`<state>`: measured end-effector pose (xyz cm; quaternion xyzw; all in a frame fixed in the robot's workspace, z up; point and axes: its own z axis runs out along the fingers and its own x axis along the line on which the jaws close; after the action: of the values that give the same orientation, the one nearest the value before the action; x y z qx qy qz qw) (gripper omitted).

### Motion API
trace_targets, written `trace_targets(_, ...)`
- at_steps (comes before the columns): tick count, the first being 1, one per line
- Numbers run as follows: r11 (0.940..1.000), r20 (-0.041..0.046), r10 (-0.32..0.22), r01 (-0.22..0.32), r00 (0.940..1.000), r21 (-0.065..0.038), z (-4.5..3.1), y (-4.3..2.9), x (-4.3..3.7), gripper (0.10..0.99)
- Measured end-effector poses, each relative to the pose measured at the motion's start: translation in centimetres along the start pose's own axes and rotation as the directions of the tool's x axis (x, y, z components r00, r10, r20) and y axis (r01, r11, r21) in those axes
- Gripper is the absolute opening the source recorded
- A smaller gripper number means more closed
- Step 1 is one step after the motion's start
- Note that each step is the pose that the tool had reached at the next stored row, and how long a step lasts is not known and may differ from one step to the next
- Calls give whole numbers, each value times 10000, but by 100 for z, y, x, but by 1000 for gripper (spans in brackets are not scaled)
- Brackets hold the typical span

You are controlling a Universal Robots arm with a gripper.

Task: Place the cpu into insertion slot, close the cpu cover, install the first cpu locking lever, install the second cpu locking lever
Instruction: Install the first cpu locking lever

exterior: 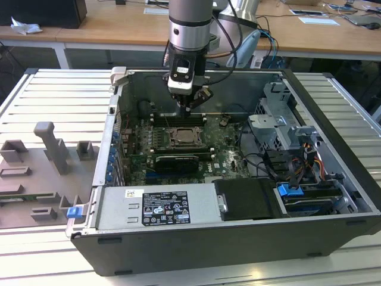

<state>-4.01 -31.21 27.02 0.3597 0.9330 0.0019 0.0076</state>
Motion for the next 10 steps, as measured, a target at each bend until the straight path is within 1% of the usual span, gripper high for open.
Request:
trace_targets(2, 9991, -4, -426, 426, 9991, -5, 0, 0, 0, 106)
trace_targets(3, 9985, -5, -548, 548, 9985, -7, 0, 0, 0, 106)
trace_targets(6, 9933, -10, -1156, 1156, 9933, -15, 0, 0, 0, 106)
trace_targets(8, 9845, -14, -1752, 1752, 9845, -23, 0, 0, 0, 106)
trace_targets(9, 9821, -15, -1885, 1885, 9821, -25, 0, 0, 0, 106)
trace_targets(10, 9779, -16, -2091, 2091, 9779, -29, 0, 0, 0, 106)
